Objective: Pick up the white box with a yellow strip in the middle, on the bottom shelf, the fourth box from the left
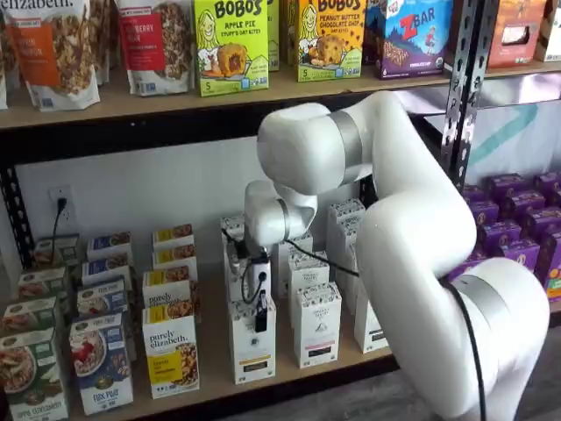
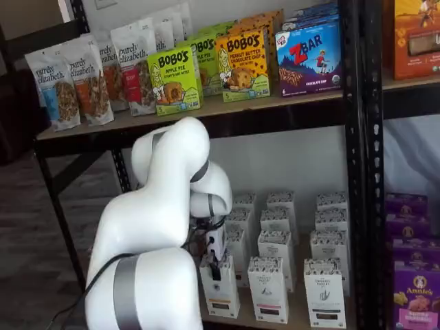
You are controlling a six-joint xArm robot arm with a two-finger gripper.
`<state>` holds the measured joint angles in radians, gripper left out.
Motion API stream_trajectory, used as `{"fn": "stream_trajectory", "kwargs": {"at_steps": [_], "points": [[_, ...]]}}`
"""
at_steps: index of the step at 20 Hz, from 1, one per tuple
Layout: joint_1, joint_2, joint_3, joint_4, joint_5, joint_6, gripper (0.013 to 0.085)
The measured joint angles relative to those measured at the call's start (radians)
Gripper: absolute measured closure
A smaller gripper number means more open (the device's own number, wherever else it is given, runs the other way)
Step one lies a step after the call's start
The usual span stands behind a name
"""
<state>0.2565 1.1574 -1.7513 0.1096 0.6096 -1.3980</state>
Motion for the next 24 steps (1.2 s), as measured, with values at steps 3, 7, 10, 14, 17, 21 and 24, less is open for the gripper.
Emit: {"fn": "stream_trajectory", "kwargs": {"at_steps": [3, 7, 10, 14, 17, 21, 24], "points": [[0.002, 0.009, -0.002, 0.009, -0.016, -0.006, 0.0130], [0.003, 0.016, -0.002, 0.026, -0.038, -0.019, 0.0210], [0.004, 0.022, -0.015, 0.025, -0.026, -0.017, 0.0290], [0.005, 0.027, -0.026, 0.013, -0.012, -0.005, 0.0290], [0.005, 0.025, -0.023, 0.017, -0.015, -0.008, 0.0290], [0.005, 0.022, -0.019, 0.007, -0.016, -0.001, 0.0290], [0.005, 0.020, -0.018, 0.013, -0.012, -0.006, 0.0290]]}}
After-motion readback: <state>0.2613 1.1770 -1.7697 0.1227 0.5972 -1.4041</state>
